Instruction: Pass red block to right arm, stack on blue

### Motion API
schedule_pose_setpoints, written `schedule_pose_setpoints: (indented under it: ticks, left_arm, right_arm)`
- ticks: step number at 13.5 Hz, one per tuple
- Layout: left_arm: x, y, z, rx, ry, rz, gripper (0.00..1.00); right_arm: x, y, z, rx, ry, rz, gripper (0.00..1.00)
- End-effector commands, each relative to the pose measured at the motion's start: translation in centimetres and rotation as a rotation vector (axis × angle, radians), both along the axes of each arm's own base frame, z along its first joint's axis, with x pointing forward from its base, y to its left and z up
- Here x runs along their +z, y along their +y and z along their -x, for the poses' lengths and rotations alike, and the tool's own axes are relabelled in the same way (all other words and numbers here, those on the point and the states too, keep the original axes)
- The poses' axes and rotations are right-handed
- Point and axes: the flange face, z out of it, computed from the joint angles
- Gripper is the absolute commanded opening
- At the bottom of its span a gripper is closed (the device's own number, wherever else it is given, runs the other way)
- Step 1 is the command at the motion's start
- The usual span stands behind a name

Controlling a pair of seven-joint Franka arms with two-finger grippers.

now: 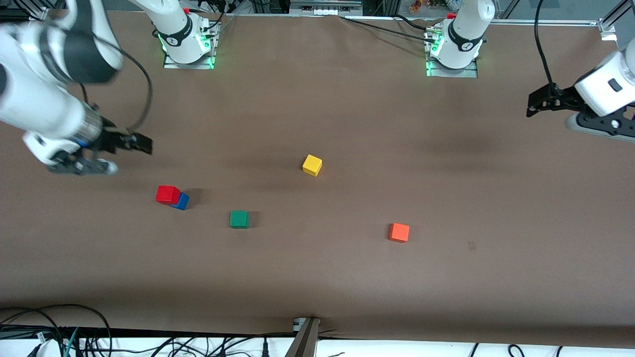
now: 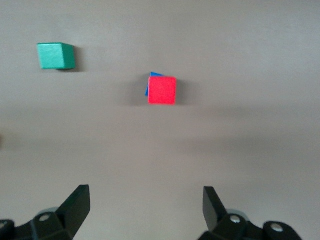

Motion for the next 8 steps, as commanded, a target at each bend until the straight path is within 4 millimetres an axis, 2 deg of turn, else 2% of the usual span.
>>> schedule_pose_setpoints:
  ticks: [1, 2, 4, 5, 8]
  left_arm:
    - [0.1, -0.9, 0.2, 0.020, -0.013, 0.007, 1.00]
    - [0.1, -0.9, 0.2, 0.041, -0.013, 0.004, 1.00]
    - [-0.1, -1.7, 0.3, 0.041, -0.010, -0.001, 1.00]
    - [0.0, -1.8, 0.3, 0.040, -0.011, -0.001, 1.00]
    - [-0.1, -2.0, 0.1, 0.029, -0.010, -0.009, 1.00]
  right_arm:
    - [7.1, -0.7, -0.6, -0.004, -0.015, 0.041, 1.00]
    - [8.4, -0.8, -0.7, -0.016, -0.039, 0.057, 1.00]
    - [7.1, -1.4, -1.4, -0.035, -0.021, 0.075, 1.00]
    - [7.4, -1.0, -1.2, -0.027, -0.020, 0.108, 1.00]
    - [8.4, -1.6, -0.5, -0.043, -0.025, 0.086, 1.00]
